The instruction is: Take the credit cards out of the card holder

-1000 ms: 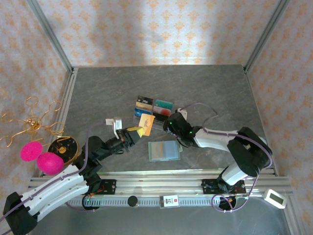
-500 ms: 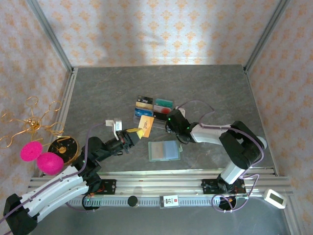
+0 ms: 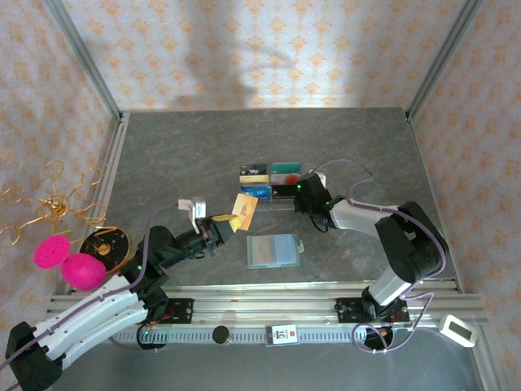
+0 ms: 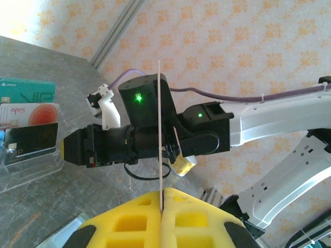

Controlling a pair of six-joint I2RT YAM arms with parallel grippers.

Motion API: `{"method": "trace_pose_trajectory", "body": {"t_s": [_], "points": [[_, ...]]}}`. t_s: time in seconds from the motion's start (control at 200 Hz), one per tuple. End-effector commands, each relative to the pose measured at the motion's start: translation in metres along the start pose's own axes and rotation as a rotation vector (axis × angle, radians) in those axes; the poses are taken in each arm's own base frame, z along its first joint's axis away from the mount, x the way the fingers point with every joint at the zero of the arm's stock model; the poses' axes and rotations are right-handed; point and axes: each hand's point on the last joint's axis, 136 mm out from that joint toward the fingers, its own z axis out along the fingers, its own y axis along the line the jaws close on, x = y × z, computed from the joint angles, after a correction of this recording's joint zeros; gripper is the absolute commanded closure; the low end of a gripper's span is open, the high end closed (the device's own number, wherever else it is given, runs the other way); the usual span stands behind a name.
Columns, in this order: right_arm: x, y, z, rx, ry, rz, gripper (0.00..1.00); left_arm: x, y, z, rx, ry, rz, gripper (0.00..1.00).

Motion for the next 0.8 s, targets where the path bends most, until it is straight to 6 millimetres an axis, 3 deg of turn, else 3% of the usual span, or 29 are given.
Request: {"method": "trace_pose_trajectory", "body": {"t_s": [0.0,0.065,0.275,0.551,0.686,0.796], "points": [[-0.003,-0.017,-0.007,0.078,-0.011,-0.05,0.71,-0.01,-0.015,0.0,0.035,0.002,0.07,1.0],[-0.008,-0.011,-0.014,0.043,-0.03,-0.048,0.66,-0.009,-0.016,0.0,0.033,0.016,0.097,1.0],[-0.019,0.002,-0.054,-0.103,-0.112,0.018,0.65,-0.013,-0.004,0.012,-0.078,0.101,0.208,1.0],[-0.011,0.007,-0.084,-0.24,-0.154,0.071,0.66,-0.016,0.049,0.053,-0.344,0.47,0.664,1.0],[-0.009,0.01,-0.094,-0.289,-0.166,0.064,0.66,-0.009,0.074,0.063,-0.344,0.691,0.878,1.0],[-0.007,0.009,-0.1,-0.305,-0.175,0.057,0.67,-0.015,0.094,0.068,-0.317,0.775,0.901,1.0]]}}
